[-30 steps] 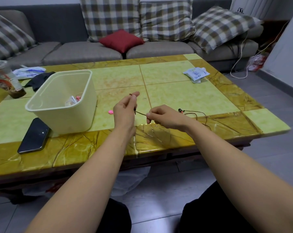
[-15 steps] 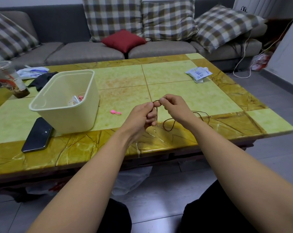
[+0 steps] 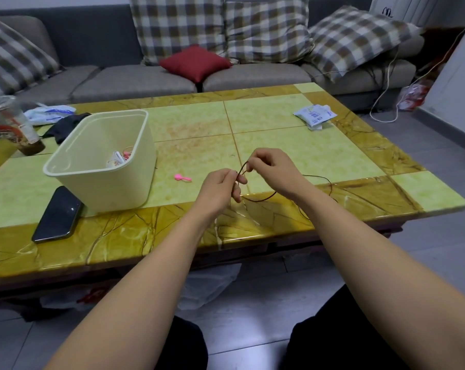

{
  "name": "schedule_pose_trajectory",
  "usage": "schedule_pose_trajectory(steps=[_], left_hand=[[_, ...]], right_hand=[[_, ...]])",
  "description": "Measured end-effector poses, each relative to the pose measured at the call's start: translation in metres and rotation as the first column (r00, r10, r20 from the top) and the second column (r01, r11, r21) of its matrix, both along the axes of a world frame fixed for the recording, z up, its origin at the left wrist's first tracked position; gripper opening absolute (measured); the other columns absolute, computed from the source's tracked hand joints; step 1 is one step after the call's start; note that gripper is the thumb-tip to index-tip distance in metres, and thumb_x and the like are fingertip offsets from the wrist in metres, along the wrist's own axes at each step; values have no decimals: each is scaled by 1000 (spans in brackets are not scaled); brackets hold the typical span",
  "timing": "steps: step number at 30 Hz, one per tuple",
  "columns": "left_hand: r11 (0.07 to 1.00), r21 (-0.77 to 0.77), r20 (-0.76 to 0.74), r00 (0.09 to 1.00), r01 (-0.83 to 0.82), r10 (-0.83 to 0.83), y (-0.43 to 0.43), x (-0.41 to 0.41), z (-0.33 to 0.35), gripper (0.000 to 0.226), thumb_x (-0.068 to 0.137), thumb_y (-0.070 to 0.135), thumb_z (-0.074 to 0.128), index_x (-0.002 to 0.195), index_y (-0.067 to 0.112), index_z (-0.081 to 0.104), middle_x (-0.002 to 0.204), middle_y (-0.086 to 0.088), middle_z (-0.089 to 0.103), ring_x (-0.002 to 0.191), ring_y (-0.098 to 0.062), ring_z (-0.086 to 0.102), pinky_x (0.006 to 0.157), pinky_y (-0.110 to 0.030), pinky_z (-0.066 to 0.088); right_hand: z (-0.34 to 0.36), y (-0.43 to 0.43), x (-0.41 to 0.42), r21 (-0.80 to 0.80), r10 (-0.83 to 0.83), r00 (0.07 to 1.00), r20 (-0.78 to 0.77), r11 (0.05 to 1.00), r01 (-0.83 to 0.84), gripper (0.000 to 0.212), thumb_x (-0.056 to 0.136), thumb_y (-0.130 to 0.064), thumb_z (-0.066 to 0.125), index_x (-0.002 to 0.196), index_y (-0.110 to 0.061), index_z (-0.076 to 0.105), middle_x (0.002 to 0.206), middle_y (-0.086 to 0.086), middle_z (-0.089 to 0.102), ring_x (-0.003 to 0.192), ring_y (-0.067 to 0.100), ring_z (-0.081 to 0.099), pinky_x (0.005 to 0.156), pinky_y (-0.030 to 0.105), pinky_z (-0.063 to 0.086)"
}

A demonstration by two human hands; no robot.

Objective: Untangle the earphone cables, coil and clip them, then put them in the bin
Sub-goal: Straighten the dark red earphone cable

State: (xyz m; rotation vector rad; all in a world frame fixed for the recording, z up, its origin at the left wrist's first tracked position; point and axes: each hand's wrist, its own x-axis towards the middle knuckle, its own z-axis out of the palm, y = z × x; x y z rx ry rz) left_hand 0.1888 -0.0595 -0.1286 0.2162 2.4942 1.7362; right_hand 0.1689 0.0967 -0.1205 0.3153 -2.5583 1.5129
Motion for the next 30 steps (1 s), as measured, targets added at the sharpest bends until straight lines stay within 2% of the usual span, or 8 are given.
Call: schedule_pose_trajectory(steps=[4,8,10,12,17,23,28,30], left_hand=[[884,462,207,959,78,-193,3,2,6,30,107,19,31,94,9,55,55,6,35,50,-10,35,63,-26,46],[553,824,217,970,-120,-113,4,-4,13,26,106,17,33,94,7,54,73,-4,65,67,-16,64,76,-30,55],[591,792,182,983,-151,8,2,-8,10,27,106,16,32,97,7,56,103,-14,71,99,-23,69,92,-33,53],[870,464,35,984,-169,172,-2,-10,3,28,106,16,35,100,9,62,115,-7,69,113,-16,62,95,-25,46],[984,-119,-171,979,-134,113,-8,-10,-9,29,101,21,43,92,12,69,91,2,73,93,-12,64,84,-29,46],[822,565,200,954,72,-221,0,0,5,31,107,22,32,92,8,55,54,6,35,51,-11,41,76,-33,56],[478,869,181,981,-125,-73,2,-8,11,29,107,19,30,89,10,52,78,-7,70,84,-22,69,88,-34,53],[678,721,102,990,-143,100,-2,-12,7,32,107,17,29,87,12,53,99,-11,73,99,-16,69,97,-32,48]], right_hand=[[-12,1,-2,60,-55,998,5,997,54,24,98,-25,52,81,-19,68,62,-2,47,59,13,37,58,30,31],[-13,-1,-1,168,124,975,186,973,-156,24,99,-25,53,84,-21,72,64,-7,51,63,11,44,63,28,37],[-9,-4,4,212,215,938,270,937,-276,24,99,-27,55,90,-17,76,59,-12,50,59,7,44,60,22,37],[-6,-7,10,261,258,920,296,904,-338,24,98,-29,57,90,-19,77,57,-12,49,57,7,42,58,21,36],[3,-6,7,87,118,991,69,988,-124,25,91,-18,55,71,-20,69,61,-2,49,61,13,40,59,31,33],[-8,-2,-6,86,-97,995,-28,991,99,25,97,-23,52,77,-22,66,66,7,56,61,16,43,61,33,35],[-5,-9,8,215,203,946,254,942,-260,25,101,-23,52,86,-20,72,62,-8,50,58,6,45,59,20,37],[-3,-12,12,265,255,926,278,906,-329,25,99,-25,54,89,-17,75,56,-13,49,54,1,42,55,16,34]])
